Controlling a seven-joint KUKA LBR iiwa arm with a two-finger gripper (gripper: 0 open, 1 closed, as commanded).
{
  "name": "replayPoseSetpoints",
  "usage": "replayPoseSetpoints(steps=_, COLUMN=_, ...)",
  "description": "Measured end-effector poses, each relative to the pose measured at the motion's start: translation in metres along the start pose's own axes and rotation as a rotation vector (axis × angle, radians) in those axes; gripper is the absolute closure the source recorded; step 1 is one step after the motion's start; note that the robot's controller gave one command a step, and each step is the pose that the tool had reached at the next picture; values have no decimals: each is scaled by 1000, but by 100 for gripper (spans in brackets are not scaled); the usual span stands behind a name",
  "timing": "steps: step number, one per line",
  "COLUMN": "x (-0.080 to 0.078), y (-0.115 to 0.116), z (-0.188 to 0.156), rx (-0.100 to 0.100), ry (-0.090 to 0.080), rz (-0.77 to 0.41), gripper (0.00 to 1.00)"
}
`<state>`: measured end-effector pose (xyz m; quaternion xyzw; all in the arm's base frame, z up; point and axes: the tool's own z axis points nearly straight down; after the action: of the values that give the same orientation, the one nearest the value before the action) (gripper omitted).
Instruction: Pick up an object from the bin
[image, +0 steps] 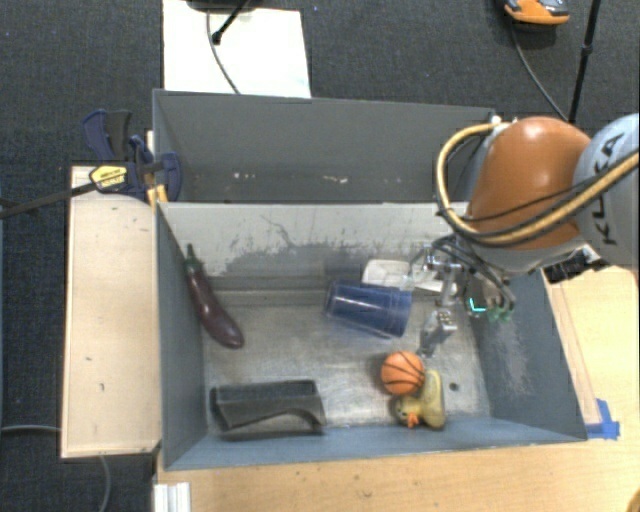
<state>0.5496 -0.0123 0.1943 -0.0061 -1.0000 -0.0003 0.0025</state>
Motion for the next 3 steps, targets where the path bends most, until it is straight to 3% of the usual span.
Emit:
replayPoseSetpoints(steps=1, x=-2, y=0, z=-4, rx=0, ry=-9, rz=0, gripper=0)
replayPoseSetpoints(steps=2, x=13, y=9, z=37, rx=1, ry=-16, rz=-54, gripper=0)
replayPoseSetpoints(steps=3, x=34, y=23, z=88, rx=0, ry=-8, rz=-52, gripper=0)
